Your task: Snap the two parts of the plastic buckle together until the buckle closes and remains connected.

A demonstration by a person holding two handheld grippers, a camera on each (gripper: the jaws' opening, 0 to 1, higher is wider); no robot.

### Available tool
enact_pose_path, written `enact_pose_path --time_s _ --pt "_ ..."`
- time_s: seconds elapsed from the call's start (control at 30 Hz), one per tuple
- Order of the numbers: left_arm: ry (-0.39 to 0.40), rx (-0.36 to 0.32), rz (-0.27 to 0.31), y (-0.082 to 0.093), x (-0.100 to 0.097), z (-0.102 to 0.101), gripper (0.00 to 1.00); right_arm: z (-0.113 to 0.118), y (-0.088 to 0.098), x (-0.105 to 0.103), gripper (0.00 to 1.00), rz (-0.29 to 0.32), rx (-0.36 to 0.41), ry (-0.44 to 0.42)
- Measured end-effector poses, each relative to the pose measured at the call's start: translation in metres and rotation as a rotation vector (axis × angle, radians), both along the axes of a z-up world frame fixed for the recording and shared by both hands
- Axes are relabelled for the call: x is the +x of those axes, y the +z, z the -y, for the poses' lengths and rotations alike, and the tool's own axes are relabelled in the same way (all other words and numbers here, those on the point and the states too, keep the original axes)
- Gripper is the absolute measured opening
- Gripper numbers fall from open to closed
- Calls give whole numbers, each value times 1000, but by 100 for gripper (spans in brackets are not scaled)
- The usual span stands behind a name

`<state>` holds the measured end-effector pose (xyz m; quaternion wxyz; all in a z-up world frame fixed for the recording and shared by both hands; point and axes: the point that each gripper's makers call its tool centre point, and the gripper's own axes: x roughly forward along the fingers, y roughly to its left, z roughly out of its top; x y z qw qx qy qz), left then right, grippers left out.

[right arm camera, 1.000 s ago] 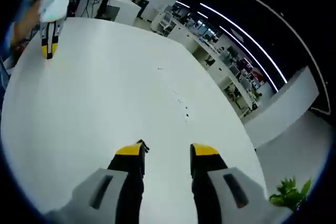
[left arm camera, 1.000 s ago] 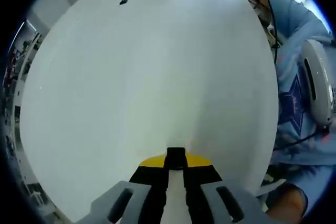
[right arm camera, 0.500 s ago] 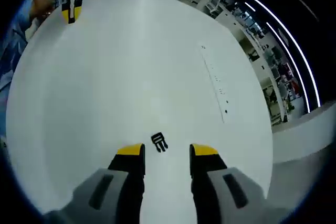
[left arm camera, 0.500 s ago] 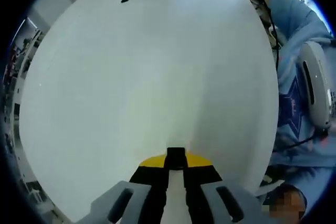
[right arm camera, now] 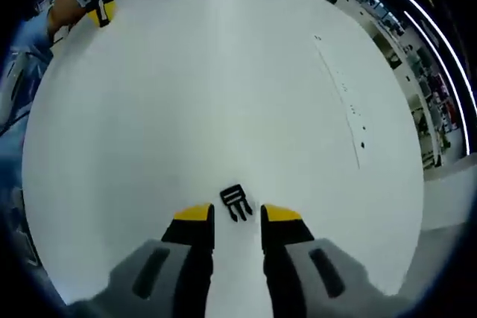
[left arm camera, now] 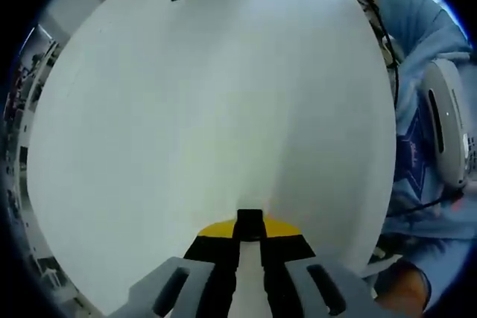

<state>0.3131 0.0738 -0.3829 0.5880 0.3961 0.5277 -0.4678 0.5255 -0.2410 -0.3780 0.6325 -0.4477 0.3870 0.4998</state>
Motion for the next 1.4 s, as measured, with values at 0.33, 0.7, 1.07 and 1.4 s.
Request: enact_pose_path --time_s 0.33,0.7,1.07,1.4 --pt "-3 -3 -4 1 0 0 10 -3 -3 5 20 -115 48 -61" --pt "13 -15 -5 2 1 2 10 -6 -2 4 12 -170 124 -150" --pt "30 -15 -16 1 -1 3 10 -6 -2 5 11 -163 71 -249" --pt "42 -12 -18 0 -2 3 10 -9 -4 -13 11 -160 17 -265"
